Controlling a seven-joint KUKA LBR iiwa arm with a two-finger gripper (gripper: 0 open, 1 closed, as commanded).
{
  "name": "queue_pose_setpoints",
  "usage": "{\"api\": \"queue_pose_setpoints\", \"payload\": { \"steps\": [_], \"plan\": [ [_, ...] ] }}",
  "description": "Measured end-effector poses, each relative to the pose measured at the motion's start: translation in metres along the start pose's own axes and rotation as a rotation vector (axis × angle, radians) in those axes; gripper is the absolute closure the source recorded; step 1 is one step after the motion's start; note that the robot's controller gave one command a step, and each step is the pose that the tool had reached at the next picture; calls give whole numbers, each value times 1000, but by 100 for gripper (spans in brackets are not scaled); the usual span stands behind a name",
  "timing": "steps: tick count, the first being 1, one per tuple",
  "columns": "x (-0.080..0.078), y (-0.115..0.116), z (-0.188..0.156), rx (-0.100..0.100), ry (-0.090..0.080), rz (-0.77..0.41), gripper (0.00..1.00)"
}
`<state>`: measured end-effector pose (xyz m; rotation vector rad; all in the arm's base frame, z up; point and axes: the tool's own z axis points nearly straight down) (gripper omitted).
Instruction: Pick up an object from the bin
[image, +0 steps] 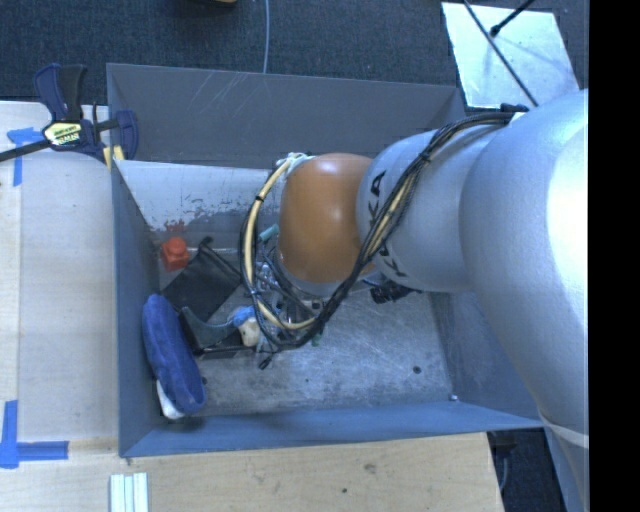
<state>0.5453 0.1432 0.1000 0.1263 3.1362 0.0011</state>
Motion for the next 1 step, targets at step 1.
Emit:
{"api": "queue_pose_setpoints", "payload": {
  "steps": [1],
  "plan": [
    [4,-4,28,0,13,109,0]
  ]
}}
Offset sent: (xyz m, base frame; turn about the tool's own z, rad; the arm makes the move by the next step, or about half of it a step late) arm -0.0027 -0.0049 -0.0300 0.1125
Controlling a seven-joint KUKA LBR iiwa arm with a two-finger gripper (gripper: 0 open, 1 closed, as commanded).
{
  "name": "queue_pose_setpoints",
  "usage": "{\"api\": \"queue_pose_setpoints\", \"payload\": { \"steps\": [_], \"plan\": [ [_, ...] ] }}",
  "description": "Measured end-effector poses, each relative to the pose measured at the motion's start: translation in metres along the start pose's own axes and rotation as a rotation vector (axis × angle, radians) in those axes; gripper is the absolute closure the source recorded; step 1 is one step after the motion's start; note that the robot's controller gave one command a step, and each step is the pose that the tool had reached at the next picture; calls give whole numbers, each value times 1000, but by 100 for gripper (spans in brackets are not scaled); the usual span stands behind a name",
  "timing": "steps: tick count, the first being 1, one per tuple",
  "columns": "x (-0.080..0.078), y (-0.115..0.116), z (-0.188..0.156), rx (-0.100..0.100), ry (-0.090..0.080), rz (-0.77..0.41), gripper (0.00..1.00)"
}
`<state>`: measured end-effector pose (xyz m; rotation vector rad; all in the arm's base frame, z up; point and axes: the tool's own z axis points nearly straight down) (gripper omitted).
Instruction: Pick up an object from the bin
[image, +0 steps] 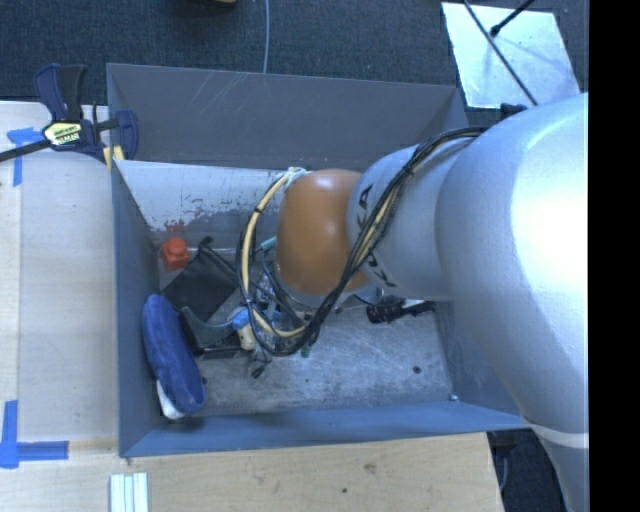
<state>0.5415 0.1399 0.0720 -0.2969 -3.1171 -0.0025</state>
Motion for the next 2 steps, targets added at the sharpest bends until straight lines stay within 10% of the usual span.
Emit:
{"api": "queue_pose_setpoints", "payload": {
  "steps": [1,2],
  "plan": [
    [1,1,-2,1,-3,-2,0],
    [1,1,-2,1,-2,-2,100]
  ]
}}
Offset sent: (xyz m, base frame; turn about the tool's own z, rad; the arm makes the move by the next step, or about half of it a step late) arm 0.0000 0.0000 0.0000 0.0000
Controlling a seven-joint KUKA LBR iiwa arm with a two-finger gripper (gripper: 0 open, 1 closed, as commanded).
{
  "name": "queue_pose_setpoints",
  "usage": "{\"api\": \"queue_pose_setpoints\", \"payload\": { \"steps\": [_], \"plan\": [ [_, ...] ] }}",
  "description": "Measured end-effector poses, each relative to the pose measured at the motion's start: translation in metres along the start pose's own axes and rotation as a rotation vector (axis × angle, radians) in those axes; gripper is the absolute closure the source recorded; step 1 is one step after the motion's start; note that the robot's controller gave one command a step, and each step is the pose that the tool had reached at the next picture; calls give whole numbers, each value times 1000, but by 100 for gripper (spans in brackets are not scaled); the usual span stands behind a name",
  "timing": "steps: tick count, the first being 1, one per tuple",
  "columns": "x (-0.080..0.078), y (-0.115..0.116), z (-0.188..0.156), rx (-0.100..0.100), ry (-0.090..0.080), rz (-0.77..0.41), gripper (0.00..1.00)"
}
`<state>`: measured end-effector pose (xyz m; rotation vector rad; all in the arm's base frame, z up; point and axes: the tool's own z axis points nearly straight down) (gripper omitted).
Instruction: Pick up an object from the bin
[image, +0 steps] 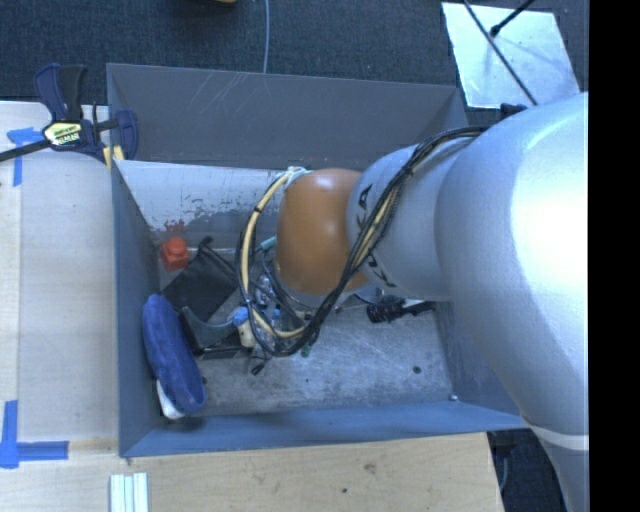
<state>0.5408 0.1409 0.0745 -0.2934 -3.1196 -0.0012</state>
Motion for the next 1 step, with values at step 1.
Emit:
{"api": "queue_pose_setpoints", "payload": {
  "steps": [1],
  "plan": [
    [0,-1,-64,0,-9,0,100]
  ]
}}
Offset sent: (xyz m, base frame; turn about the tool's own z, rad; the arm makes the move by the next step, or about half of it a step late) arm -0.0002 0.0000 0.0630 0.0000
